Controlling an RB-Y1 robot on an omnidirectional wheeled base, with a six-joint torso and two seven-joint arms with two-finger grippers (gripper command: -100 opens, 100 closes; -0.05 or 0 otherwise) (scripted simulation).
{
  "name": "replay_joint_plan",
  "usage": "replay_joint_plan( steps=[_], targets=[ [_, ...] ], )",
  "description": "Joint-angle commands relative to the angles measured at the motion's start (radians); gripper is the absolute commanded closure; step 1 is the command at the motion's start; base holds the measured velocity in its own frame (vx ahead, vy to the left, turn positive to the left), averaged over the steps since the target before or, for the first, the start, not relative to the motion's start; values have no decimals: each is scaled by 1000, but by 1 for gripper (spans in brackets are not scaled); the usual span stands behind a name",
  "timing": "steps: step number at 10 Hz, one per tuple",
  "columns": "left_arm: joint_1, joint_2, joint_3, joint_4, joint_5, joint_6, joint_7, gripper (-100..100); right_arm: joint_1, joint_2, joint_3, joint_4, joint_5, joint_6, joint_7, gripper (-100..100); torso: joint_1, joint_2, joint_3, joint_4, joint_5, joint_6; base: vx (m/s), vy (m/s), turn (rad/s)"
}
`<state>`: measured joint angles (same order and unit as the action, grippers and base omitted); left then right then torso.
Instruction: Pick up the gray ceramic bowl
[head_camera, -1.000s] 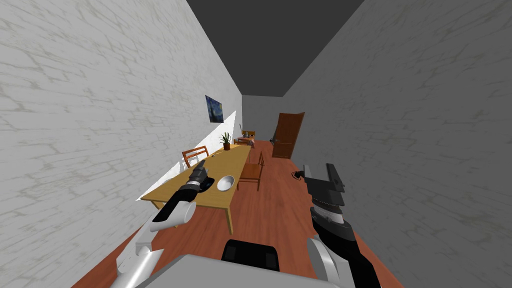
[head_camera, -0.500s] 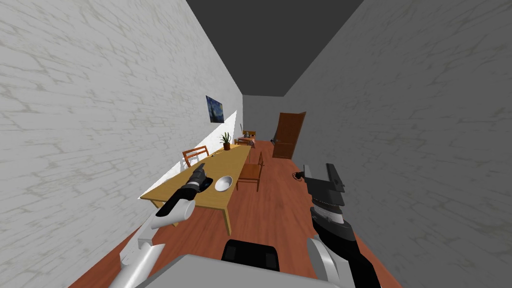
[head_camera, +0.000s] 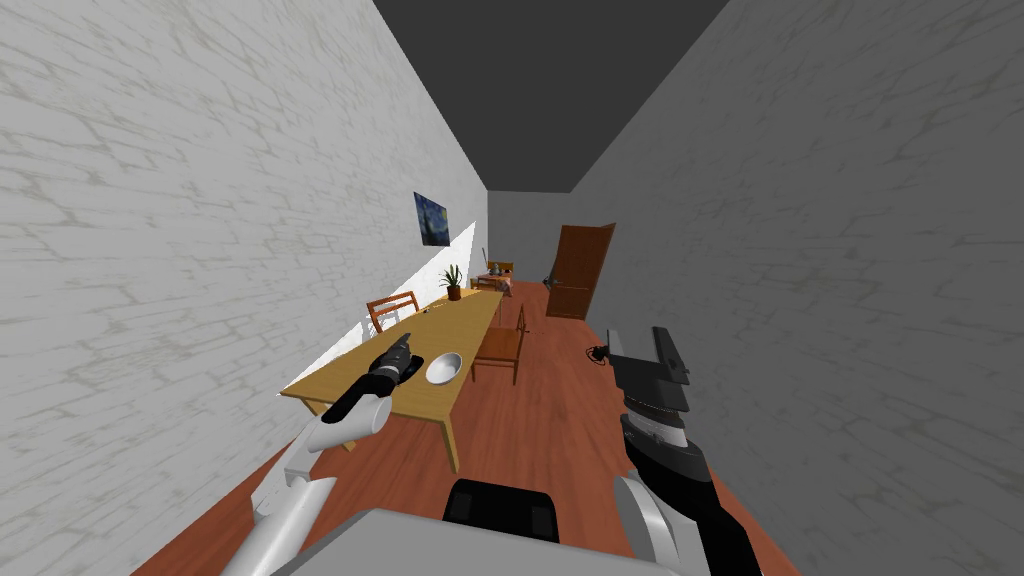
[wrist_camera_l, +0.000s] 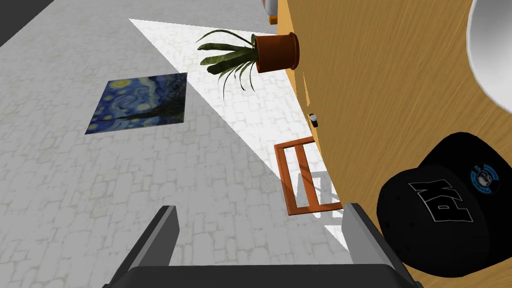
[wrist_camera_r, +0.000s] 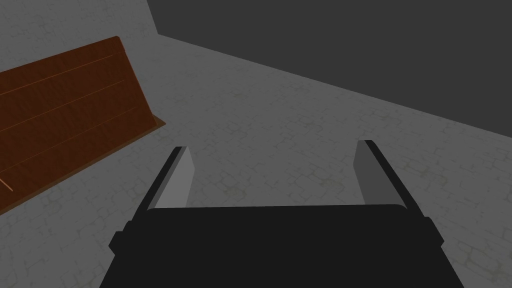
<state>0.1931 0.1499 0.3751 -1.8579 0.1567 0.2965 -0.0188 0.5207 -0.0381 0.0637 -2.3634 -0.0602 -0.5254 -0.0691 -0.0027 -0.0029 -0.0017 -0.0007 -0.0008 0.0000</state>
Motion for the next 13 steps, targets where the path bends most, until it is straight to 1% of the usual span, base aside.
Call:
replay_joint_plan(
  steps=[1, 2, 3, 4, 5, 6, 7, 8, 9, 10, 11, 12, 13],
  targets=[
    [-11, 9, 11, 34, 7, 50, -13, -100, 0, 0, 0, 0, 0, 0, 0, 0, 0, 0, 0, 0, 0, 0, 51, -65, 80],
    [-11, 9, 11, 34, 7, 74, -13, -100, 0, 0, 0, 0, 0, 0, 0, 0, -1, -1, 0, 0, 0, 0, 49, -54, 32],
    [-22, 14, 16, 58, 9, 106, -24, -100, 0, 0, 0, 0, 0, 0, 0, 0, 0, -1, -1, 0, 0, 0, 65, -46, 38],
    [-22, 14, 16, 58, 9, 122, -24, -100, 0, 0, 0, 0, 0, 0, 0, 0, 0, -2, -1, 0, 0, 0, 51, -42, 28],
    [-33, 19, 19, 82, 10, 158, -35, -100, 0, 0, 0, 0, 0, 0, 0, 0, 1, -1, -1, 0, 0, 0, 43, -48, 51],
    [-33, 19, 19, 82, 10, 168, -35, -100, 0, 0, 0, 0, 0, 0, 0, 0, 0, -1, -1, 0, 0, 0, 31, -36, 29],
    [-43, 24, 19, 105, 12, 204, -48, -100, 0, 0, 0, 0, 0, 0, 0, 0, 1, 0, 0, 0, 0, 0, 41, -31, 51],
    [-43, 24, 19, 105, 12, 214, -48, -100, 0, 0, 0, 0, 0, 0, 0, 0, 1, 0, 0, 0, 0, 0, 37, -25, 31],
    [-51, 29, 18, 127, 13, 250, -62, -100, 0, 0, 0, 0, 0, 0, 0, 0, 2, 0, 0, 0, 0, 0, 49, -27, 41],
    [-51, 29, 18, 127, 13, 257, -62, -100, 0, 0, 0, 0, 0, 0, 0, 0, 2, -1, 0, 0, 0, 0, 44, -27, 29],
    [-58, 34, 14, 149, 14, 296, -76, -100, 0, 0, 0, 0, 0, 0, 0, 0, 2, -1, 0, 0, 0, 0, 61, -29, 53],
    [-58, 34, 14, 149, 14, 299, -76, -100, 0, 0, 0, 0, 0, 0, 0, 0, 2, -2, -1, 0, 0, 0, 50, -20, 27],
    [-65, 39, 9, 170, 15, 339, -91, -100, 0, 0, 0, 0, 0, 0, 0, 0, 2, -1, -1, 0, 0, 0, 53, -18, 41]
  ],
)
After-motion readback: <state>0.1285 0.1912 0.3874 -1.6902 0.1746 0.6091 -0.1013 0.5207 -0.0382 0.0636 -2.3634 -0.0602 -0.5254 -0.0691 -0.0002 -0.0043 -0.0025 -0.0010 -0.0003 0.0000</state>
